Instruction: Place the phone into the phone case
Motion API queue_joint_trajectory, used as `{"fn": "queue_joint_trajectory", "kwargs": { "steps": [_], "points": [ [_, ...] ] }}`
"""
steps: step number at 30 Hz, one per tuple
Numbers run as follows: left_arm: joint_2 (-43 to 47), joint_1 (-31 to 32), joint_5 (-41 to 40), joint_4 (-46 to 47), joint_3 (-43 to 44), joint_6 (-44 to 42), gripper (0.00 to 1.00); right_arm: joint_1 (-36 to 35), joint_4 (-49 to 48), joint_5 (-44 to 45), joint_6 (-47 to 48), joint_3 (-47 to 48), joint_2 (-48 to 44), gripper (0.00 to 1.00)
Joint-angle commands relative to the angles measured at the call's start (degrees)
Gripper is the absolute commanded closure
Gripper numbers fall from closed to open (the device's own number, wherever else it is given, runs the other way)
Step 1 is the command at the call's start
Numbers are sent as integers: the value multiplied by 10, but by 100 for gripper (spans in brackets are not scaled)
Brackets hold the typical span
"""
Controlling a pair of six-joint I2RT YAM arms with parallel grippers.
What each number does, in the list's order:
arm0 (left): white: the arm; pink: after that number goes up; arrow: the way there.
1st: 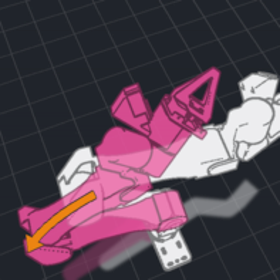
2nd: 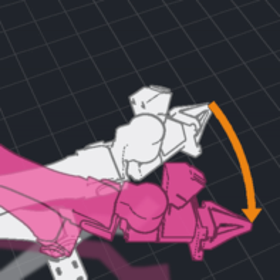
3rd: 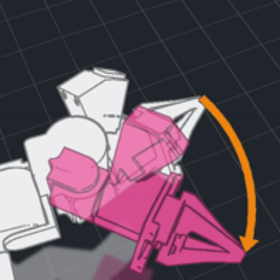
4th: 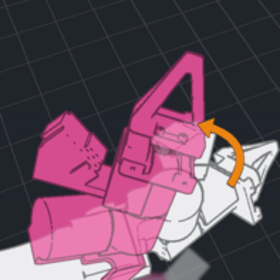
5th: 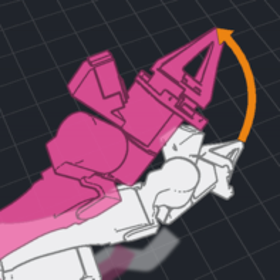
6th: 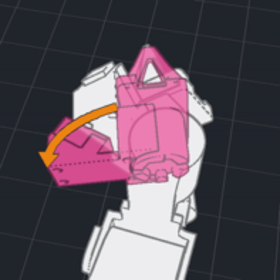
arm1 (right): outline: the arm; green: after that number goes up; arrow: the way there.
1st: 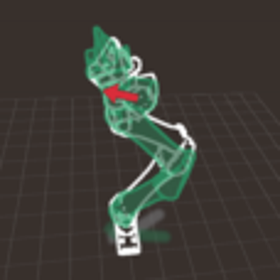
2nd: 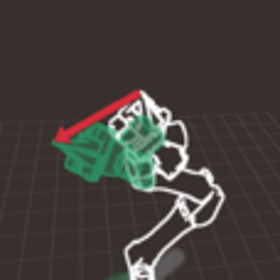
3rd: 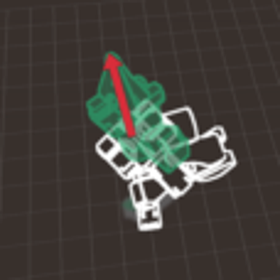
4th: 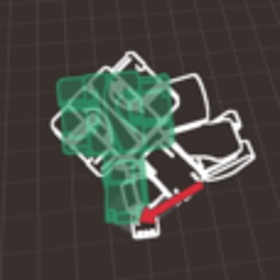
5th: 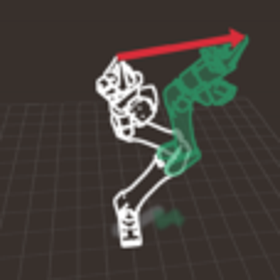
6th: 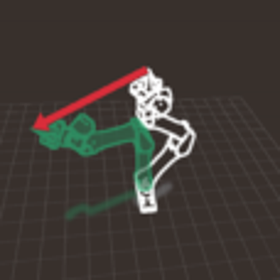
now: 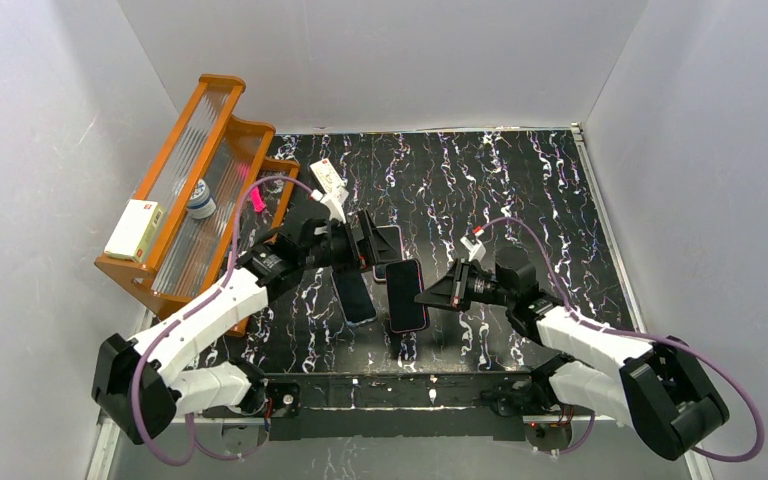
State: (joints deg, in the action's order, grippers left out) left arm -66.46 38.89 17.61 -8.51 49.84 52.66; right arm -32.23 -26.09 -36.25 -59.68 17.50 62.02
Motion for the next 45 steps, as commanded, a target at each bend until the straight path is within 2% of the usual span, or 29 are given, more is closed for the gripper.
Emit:
{"fn": "queue_joint_trajectory", "kwargs": {
  "steps": [1, 5, 10, 13, 21, 26, 29, 33, 35, 38, 39, 42, 45],
  "points": [
    [31, -6, 21, -77, 58, -35, 8, -2, -122, -40, -55, 16, -48, 99],
    [45, -14, 38, -76, 70, -17, 5, -2, -129, -27, -57, 32, -92, 99],
    [77, -22, 94, 36, 28, 51, 4, -2, -168, -28, -83, 45, -116, 99],
    [86, -22, 120, 123, 7, 93, 4, -2, -242, -37, -123, 34, -116, 99],
    [101, -22, 120, 145, -5, 91, 4, -2, -340, -27, -190, 18, -122, 99],
    [104, -22, 137, 247, -54, 154, 6, -2, -344, -24, -205, 22, -140, 99],
    [104, -22, 149, 312, -69, 187, 13, -2, -358, -25, -219, 19, -136, 99],
    [109, -22, 150, 343, -74, 197, 25, -2, -374, -38, -227, 16, -119, 99],
    [108, -22, 151, 358, -76, 204, 40, -2, -378, -48, -227, 16, -108, 99],
    [102, -22, 156, 365, -78, 212, 71, -2, -379, -57, -228, 13, -99, 99],
    [100, -22, 157, 364, -78, 213, 80, -2, -376, -57, -227, 12, -100, 95],
    [88, -22, 165, 329, -68, 195, 99, -2, -341, -49, -216, 16, -104, 75],
    [83, -22, 158, 256, -49, 148, 100, -2, -329, -46, -212, 21, -103, 59]
  ]
}}
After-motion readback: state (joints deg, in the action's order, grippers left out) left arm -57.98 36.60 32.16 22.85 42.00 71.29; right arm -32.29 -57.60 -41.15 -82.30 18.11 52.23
